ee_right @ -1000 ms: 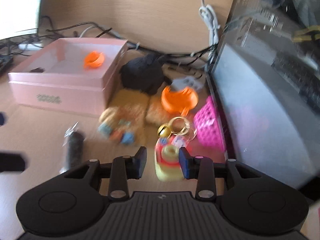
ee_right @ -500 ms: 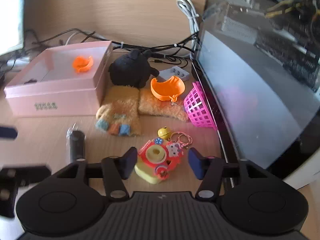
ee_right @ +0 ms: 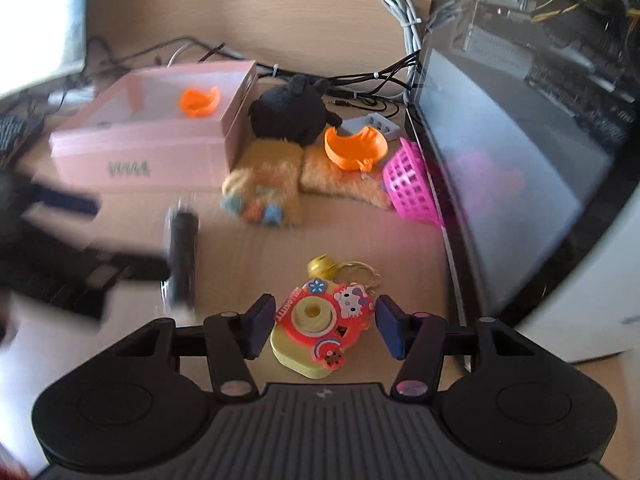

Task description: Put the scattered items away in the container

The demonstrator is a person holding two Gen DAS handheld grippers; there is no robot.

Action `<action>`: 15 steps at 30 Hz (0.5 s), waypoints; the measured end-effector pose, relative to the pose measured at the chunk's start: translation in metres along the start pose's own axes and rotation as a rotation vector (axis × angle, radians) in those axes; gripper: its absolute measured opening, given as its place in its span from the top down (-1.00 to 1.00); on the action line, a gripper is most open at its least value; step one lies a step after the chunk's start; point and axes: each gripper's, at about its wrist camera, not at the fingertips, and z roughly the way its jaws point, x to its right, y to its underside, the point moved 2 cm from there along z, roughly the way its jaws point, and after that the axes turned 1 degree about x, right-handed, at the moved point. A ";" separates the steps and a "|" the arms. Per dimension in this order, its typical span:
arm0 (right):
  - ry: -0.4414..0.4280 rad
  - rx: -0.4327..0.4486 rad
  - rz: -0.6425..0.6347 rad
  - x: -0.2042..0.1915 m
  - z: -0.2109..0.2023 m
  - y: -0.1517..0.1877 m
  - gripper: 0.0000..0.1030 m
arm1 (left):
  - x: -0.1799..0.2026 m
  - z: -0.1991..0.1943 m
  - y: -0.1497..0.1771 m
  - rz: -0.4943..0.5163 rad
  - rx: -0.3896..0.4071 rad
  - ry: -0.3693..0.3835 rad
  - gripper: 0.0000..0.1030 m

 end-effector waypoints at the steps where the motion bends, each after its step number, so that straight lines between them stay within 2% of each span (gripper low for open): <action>1: -0.001 0.000 -0.008 0.002 -0.004 0.004 -0.07 | 0.004 0.003 0.000 0.007 -0.005 -0.001 -1.00; 3: -0.010 0.012 -0.014 0.005 -0.013 0.009 -0.11 | 0.012 0.008 0.001 0.023 -0.011 0.014 -1.00; 6: -0.010 0.043 -0.030 0.006 -0.023 0.013 -0.29 | 0.020 0.012 0.003 0.050 -0.017 0.004 -1.00; 8: -0.015 0.055 -0.038 0.006 -0.027 0.013 -0.29 | 0.022 0.014 0.004 0.063 -0.020 -0.015 -1.00; 15: -0.042 0.069 -0.075 -0.001 -0.026 0.010 -0.31 | -0.002 0.006 0.009 0.051 -0.006 -0.158 -1.00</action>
